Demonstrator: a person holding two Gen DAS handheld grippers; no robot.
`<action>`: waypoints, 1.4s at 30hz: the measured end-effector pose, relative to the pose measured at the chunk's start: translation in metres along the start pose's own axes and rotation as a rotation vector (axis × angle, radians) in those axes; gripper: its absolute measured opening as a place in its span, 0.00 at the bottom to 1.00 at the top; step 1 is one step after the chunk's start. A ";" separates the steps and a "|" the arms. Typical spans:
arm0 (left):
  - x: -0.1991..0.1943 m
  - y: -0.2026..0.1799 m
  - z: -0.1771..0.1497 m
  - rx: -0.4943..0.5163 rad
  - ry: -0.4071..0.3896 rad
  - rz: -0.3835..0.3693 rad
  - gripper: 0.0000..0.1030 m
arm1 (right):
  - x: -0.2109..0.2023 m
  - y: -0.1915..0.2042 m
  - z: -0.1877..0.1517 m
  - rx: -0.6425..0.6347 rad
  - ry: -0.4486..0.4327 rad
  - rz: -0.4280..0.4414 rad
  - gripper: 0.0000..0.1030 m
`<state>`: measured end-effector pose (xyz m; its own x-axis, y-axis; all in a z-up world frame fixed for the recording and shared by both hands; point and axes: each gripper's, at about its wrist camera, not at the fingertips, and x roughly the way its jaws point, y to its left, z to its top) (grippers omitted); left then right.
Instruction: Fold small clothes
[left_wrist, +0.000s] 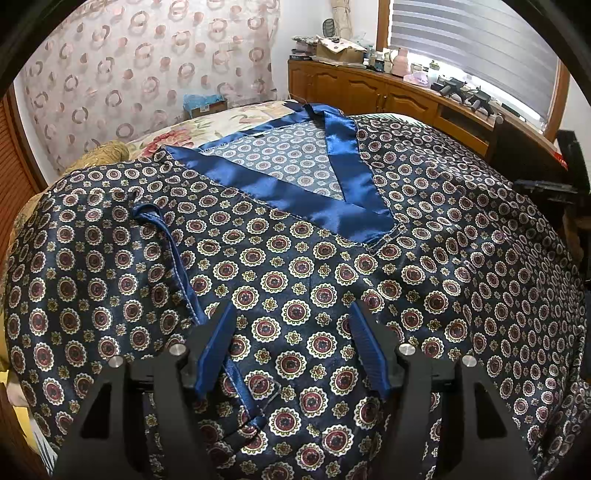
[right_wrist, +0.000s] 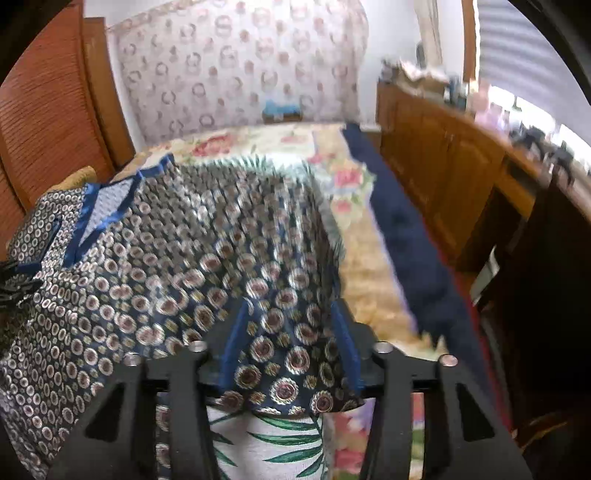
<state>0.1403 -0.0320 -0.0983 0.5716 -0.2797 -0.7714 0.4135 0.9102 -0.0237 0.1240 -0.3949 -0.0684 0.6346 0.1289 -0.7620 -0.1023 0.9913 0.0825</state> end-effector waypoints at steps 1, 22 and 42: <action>-0.002 -0.002 0.000 0.007 -0.009 0.002 0.61 | 0.007 -0.005 -0.003 0.020 0.028 0.011 0.47; -0.061 -0.025 0.017 -0.091 -0.201 -0.048 0.61 | -0.038 0.046 0.021 -0.177 -0.155 -0.018 0.00; -0.089 -0.049 0.008 -0.056 -0.274 -0.066 0.61 | -0.014 0.121 -0.013 -0.247 -0.033 0.154 0.29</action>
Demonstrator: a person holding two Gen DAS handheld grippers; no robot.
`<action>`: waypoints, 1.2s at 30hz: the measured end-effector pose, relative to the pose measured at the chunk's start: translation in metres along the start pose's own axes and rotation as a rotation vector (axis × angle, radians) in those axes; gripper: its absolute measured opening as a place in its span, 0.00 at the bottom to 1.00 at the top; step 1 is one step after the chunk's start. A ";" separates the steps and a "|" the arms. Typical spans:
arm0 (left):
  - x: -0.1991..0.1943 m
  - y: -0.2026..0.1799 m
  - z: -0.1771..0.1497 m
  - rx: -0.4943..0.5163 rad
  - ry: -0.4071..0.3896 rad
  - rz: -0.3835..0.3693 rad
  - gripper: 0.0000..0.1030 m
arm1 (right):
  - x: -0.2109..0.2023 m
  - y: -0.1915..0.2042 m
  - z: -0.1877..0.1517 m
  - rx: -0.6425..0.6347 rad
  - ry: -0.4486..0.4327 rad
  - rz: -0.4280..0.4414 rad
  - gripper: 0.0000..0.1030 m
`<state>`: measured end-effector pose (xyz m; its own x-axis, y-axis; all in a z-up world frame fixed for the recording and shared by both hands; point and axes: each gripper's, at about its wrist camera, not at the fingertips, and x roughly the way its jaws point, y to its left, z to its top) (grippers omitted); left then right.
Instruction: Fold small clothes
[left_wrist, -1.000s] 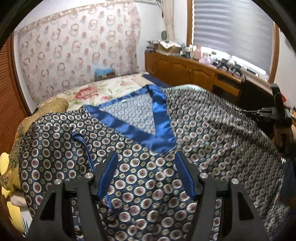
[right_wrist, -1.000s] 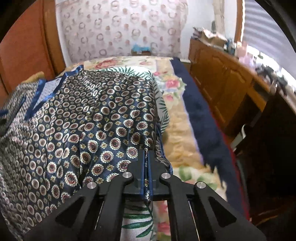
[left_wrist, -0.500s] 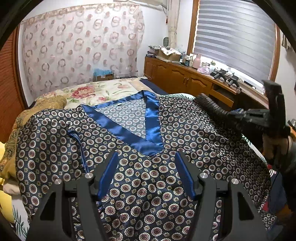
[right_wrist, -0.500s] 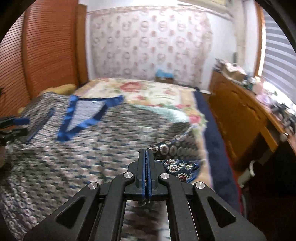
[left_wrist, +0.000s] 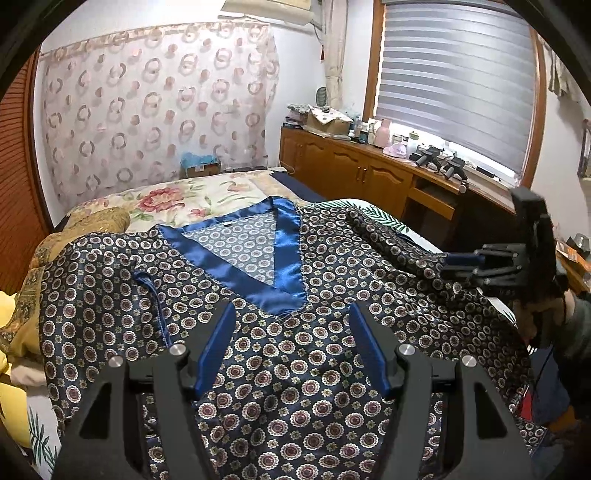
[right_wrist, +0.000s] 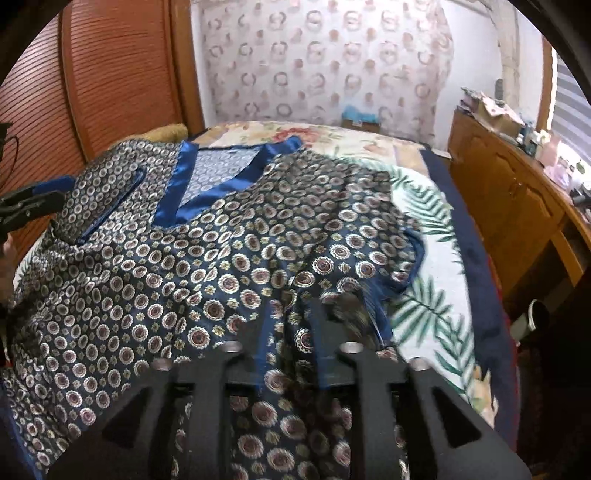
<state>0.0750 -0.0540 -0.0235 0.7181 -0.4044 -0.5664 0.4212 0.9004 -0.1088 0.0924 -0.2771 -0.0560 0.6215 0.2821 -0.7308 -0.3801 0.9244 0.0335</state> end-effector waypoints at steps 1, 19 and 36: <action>0.000 -0.001 0.000 0.003 0.001 0.000 0.61 | -0.007 -0.003 0.000 0.007 -0.011 -0.005 0.36; 0.010 0.001 -0.008 -0.003 0.032 0.006 0.61 | 0.039 -0.089 0.025 0.201 0.059 -0.078 0.39; 0.008 0.008 -0.011 -0.026 0.033 0.014 0.61 | 0.040 -0.080 0.041 0.104 0.014 -0.075 0.00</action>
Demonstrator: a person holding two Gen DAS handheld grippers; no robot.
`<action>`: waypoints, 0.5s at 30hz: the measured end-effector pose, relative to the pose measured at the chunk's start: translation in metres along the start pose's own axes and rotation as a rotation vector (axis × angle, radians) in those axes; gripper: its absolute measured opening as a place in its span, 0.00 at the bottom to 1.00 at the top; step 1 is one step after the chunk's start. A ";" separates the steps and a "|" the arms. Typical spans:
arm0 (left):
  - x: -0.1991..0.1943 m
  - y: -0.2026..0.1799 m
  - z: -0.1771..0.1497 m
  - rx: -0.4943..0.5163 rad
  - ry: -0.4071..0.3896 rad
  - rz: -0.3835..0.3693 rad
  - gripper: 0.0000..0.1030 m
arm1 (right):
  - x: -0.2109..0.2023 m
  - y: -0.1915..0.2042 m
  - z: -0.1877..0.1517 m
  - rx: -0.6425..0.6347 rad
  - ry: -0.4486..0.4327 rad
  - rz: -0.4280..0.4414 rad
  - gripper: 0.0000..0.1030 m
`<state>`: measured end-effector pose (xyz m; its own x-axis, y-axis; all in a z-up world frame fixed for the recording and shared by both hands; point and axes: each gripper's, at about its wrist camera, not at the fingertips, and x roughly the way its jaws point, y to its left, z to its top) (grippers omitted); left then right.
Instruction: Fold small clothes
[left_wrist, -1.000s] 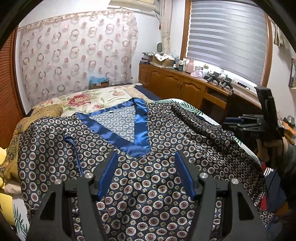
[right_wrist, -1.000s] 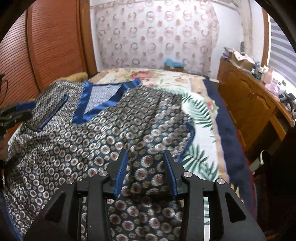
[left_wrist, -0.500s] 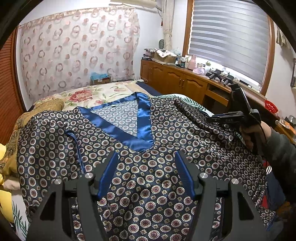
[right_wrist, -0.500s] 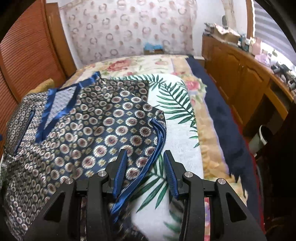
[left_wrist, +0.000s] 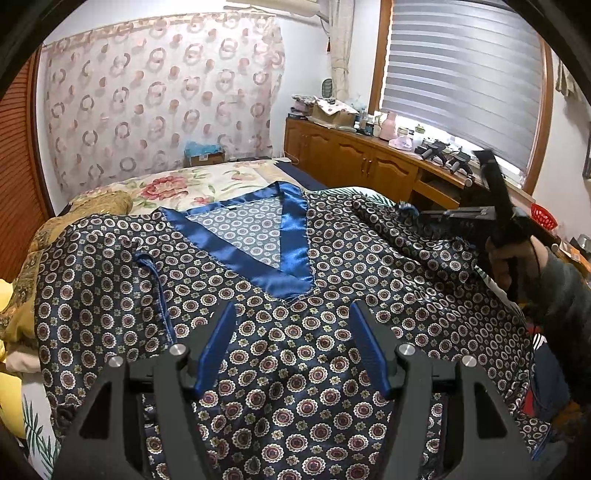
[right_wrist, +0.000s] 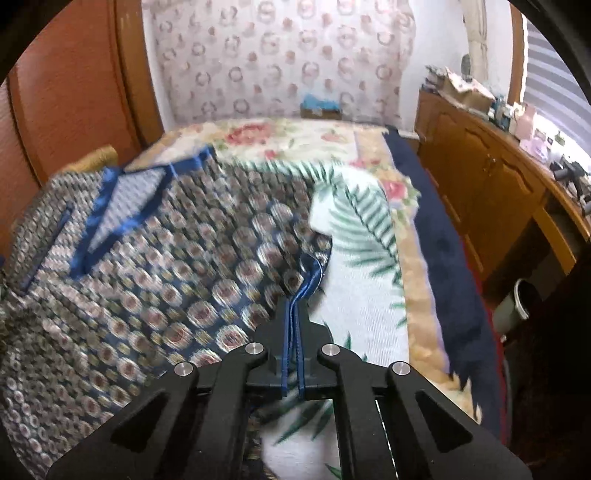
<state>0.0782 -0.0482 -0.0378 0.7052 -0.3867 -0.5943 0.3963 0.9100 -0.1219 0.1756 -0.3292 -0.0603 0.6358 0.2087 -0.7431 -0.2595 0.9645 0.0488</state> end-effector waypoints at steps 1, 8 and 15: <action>-0.001 0.001 0.000 -0.001 -0.001 0.000 0.61 | -0.003 0.002 0.003 0.000 -0.015 0.009 0.00; -0.004 0.004 -0.001 -0.005 -0.007 0.006 0.61 | -0.020 0.042 0.025 -0.063 -0.075 0.098 0.00; -0.006 0.012 -0.001 -0.024 -0.010 0.016 0.61 | -0.022 0.075 0.032 -0.130 -0.074 0.149 0.21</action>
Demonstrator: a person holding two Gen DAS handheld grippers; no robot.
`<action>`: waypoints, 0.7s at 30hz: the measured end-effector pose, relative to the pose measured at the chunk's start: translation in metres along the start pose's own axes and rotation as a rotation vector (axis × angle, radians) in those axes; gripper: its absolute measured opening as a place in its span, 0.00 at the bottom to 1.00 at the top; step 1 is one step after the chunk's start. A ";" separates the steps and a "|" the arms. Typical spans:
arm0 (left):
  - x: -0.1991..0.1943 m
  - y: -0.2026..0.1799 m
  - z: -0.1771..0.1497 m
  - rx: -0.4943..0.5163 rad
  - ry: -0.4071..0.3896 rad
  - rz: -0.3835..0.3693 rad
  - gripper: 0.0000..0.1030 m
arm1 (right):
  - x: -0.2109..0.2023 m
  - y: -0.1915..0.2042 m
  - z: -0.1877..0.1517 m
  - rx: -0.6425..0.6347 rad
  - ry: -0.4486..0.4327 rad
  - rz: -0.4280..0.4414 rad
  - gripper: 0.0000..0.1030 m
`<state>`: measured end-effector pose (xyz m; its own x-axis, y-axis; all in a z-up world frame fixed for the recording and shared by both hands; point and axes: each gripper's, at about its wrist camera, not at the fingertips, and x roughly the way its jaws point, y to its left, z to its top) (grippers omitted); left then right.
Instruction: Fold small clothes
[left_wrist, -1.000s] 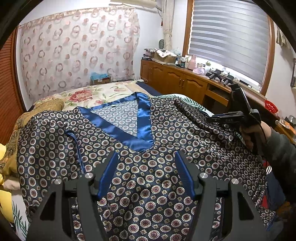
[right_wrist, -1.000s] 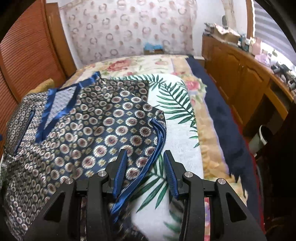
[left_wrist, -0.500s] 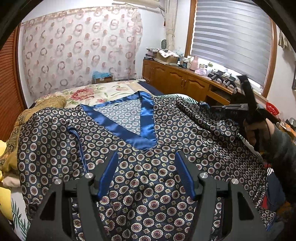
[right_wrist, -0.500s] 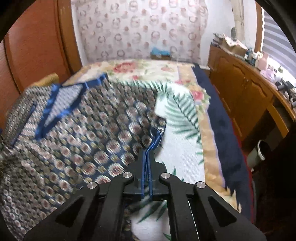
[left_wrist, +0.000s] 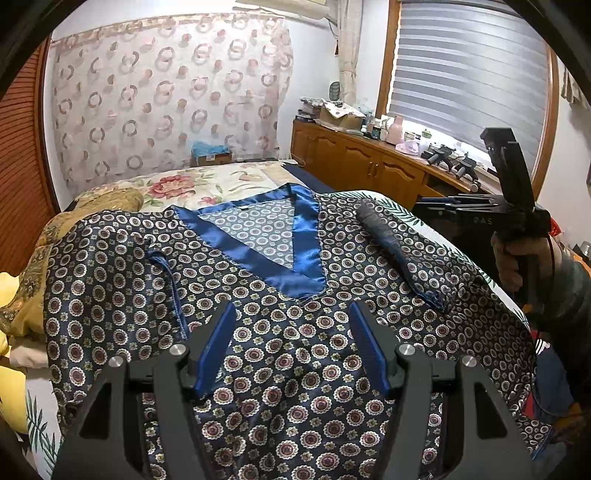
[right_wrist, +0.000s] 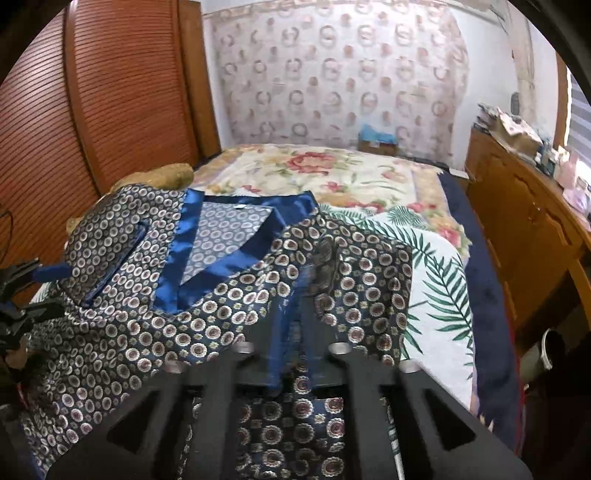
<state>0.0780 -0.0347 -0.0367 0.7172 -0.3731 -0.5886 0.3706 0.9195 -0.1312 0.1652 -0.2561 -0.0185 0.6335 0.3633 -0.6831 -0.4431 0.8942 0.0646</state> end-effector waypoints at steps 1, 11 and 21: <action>0.000 0.002 0.000 -0.003 -0.001 -0.001 0.61 | -0.001 -0.001 0.000 -0.003 -0.006 -0.009 0.31; -0.008 0.036 0.002 -0.049 -0.015 0.060 0.61 | 0.029 -0.045 -0.028 0.033 0.133 -0.164 0.40; -0.018 0.077 -0.001 -0.123 -0.034 0.138 0.61 | 0.053 -0.065 -0.035 0.052 0.200 -0.111 0.25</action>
<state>0.0934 0.0430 -0.0372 0.7763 -0.2440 -0.5812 0.1938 0.9698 -0.1483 0.2052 -0.3040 -0.0849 0.5360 0.2071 -0.8184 -0.3408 0.9400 0.0146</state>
